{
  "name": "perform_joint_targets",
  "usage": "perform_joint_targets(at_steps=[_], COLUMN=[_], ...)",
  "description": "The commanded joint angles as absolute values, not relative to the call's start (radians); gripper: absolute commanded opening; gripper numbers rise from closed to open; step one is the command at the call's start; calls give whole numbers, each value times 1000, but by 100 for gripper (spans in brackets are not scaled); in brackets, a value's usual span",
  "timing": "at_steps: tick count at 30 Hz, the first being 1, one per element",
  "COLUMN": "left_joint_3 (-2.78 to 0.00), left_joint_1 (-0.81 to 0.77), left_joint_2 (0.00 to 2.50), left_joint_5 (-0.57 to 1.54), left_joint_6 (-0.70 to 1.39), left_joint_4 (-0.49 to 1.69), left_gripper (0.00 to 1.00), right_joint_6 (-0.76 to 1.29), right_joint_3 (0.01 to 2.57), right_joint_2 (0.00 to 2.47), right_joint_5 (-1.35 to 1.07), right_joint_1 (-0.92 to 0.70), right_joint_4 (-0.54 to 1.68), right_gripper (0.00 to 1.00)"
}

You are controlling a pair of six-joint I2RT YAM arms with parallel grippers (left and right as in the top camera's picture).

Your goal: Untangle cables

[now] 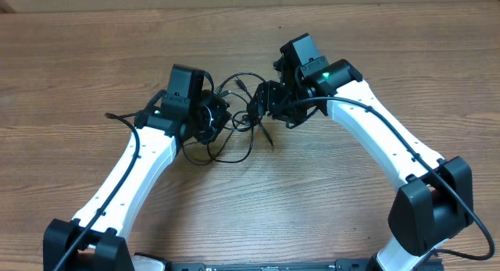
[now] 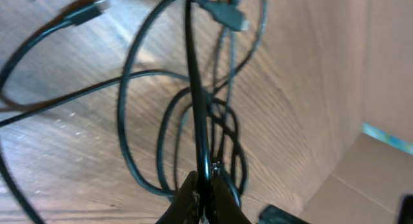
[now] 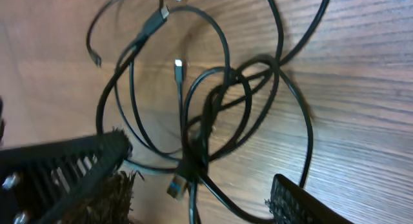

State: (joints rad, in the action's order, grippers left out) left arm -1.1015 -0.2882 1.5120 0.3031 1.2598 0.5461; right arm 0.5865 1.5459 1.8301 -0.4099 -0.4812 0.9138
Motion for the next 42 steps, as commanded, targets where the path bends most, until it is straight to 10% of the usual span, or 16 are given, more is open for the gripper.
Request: perform_joint_targets(at_steps=[1,5,12,28,33,37,42], left_joint_3=[-1126,-1129,-1129,-1310,-1309,-1308,-1308], left_joint_1=[-291,-291,-252,144,106,45,-23], left_joint_2=[1453,1413,1325,1183,1221,1299,1441], left_joint_5=[314,315,303,274,365,415,566], left_joint_6=[1237,1238,1241,1069,1082,1141,1221], left_joint_4=[521,519,461,540,644,752,748], left_gripper=[4,4,4,5,28,78,87], right_joint_6=[688,731,736,620,482,410,384], right_joint_3=[1542,1542,1542,1542,1542,1542,1542], right_joint_2=[1868,1929,2028,2033,2033,2033,2033], right_joint_5=[-385,-383,-396,-58,-272,-328,-327], right_joint_1=[-511,-540,-562,-233,-189,-209,-242], right_joint_4=[891,883,895,1150,1124,1116,1116], right_gripper=[66,61,4,4,4,4,4])
